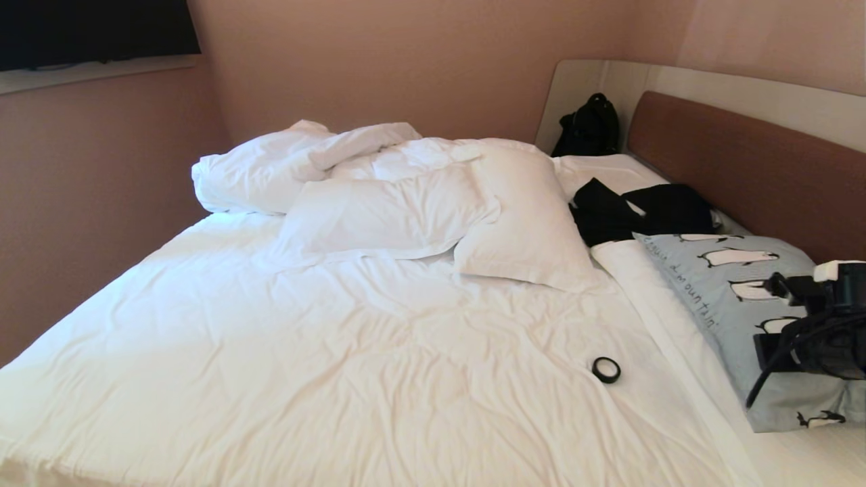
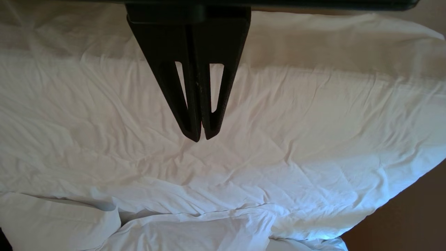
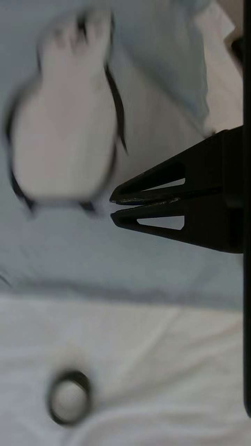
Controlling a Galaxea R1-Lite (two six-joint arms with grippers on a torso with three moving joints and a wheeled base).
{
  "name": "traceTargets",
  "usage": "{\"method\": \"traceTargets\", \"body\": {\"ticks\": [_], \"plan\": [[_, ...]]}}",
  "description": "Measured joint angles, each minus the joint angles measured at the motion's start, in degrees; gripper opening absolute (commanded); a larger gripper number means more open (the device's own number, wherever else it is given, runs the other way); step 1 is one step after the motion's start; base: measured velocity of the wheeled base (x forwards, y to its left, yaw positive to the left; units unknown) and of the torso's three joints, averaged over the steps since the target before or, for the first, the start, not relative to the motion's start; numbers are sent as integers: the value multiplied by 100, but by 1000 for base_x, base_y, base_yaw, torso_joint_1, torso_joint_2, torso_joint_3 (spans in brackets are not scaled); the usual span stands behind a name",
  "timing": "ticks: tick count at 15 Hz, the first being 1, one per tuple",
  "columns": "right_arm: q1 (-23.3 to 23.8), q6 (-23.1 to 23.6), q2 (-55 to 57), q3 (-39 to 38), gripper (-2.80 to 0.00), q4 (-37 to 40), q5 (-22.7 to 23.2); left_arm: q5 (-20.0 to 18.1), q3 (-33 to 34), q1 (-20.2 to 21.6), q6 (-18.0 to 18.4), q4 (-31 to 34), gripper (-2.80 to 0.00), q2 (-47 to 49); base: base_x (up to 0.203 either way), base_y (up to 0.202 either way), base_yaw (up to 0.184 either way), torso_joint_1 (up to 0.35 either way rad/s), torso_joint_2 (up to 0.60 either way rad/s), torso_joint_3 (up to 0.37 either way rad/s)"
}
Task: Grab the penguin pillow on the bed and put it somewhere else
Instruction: Place the pillow at the bedside
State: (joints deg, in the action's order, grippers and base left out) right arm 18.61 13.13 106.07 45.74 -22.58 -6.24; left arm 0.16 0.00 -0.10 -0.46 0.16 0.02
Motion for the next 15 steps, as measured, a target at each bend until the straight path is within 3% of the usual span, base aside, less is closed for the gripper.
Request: {"method": "traceTargets", "body": {"ticks": [5, 10, 11, 12, 15], "plan": [[1051, -96, -74, 483, -280, -646, 88, 2, 0, -1, -2, 2, -280, 0, 0, 0, 0, 0, 0, 0], [2304, -654, 290, 1933, -280, -466, 837, 0, 0, 0, 0, 0, -280, 0, 0, 0, 0, 0, 0, 0], [2508, -767, 465, 2231, -46, -350, 1064, -1, 0, 3, 4, 1, -280, 0, 0, 0, 0, 0, 0, 0], [2666, -857, 655, 2462, 0, -206, 1298, 0, 0, 3, 0, 0, -280, 0, 0, 0, 0, 0, 0, 0], [2849, -922, 1104, 2761, 0, 365, 2194, 0, 0, 3, 0, 2, -280, 0, 0, 0, 0, 0, 0, 0]]}}
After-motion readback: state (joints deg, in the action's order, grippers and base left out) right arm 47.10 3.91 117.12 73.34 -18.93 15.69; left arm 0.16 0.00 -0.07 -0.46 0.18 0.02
